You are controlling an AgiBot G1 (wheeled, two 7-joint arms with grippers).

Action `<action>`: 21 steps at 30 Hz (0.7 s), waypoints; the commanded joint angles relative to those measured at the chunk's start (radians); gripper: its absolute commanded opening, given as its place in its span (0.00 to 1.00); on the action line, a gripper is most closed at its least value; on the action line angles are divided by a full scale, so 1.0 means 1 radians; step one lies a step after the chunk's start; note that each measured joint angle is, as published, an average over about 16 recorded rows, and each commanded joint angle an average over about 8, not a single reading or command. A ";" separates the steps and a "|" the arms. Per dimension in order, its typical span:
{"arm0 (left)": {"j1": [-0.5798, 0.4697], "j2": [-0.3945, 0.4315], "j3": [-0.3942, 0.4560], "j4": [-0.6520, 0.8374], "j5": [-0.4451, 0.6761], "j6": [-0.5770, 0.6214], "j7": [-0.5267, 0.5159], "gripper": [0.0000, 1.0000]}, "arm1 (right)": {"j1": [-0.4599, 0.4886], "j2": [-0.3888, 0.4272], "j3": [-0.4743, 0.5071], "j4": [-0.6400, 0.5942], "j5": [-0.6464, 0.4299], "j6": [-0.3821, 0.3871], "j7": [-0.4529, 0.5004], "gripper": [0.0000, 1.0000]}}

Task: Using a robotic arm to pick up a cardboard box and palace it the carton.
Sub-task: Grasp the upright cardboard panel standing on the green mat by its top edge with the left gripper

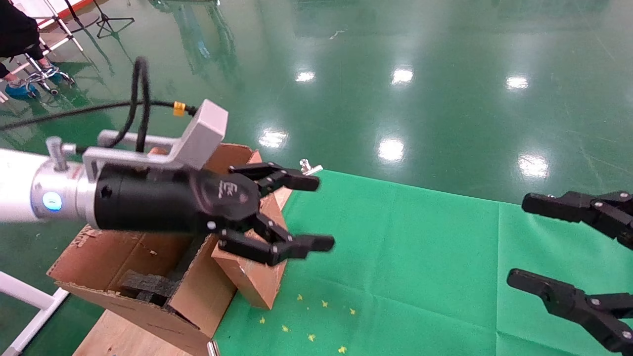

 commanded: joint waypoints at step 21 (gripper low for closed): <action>-0.196 -0.012 0.123 -0.019 0.251 0.072 -0.351 1.00 | 0.000 0.000 0.000 0.000 0.000 0.000 0.000 0.00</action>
